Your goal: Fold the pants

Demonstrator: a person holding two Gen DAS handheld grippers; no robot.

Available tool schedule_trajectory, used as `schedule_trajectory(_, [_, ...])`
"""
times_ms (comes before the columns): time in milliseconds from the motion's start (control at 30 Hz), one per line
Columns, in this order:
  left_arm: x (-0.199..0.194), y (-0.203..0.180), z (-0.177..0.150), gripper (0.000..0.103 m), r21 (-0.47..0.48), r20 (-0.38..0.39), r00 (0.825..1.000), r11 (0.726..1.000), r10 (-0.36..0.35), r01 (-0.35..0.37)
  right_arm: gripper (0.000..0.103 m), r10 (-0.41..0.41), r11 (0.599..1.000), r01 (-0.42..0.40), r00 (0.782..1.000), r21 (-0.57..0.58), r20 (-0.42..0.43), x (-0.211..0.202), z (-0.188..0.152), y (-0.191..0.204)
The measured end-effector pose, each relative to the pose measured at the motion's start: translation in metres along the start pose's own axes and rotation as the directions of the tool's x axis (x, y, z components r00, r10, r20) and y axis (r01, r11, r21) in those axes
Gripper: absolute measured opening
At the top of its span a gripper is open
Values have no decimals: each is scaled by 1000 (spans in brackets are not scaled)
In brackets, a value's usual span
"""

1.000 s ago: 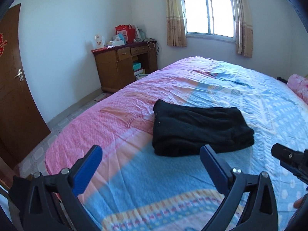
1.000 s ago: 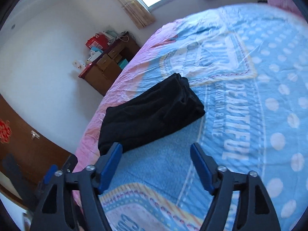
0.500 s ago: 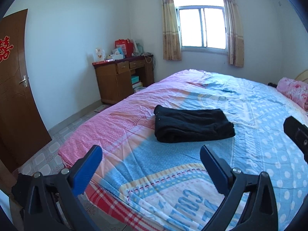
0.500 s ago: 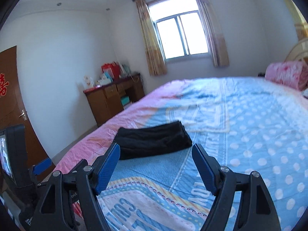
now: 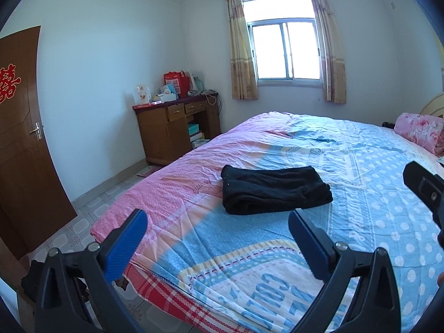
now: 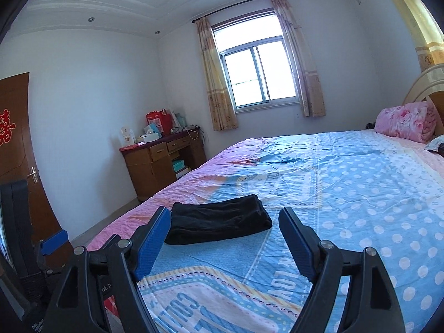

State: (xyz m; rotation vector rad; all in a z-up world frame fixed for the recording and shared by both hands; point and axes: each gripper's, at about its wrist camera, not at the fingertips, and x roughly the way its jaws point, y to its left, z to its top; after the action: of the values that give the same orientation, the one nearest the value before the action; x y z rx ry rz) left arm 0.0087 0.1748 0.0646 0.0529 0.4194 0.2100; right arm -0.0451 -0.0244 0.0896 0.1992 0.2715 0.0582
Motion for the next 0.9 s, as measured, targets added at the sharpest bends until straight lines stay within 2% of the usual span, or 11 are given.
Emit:
schedule_trajectory(333, [-1,-2,-1,103,-2,-8,1000,1000,-4,4,81,12,1000,-11,999,15,-34,5,-4,-3])
schedule_trajectory(900, [-4,-3,0,103,-5,-14,1000,1000,-6,6,81,7,1000,-7,999,15,-31,1,-3,-4])
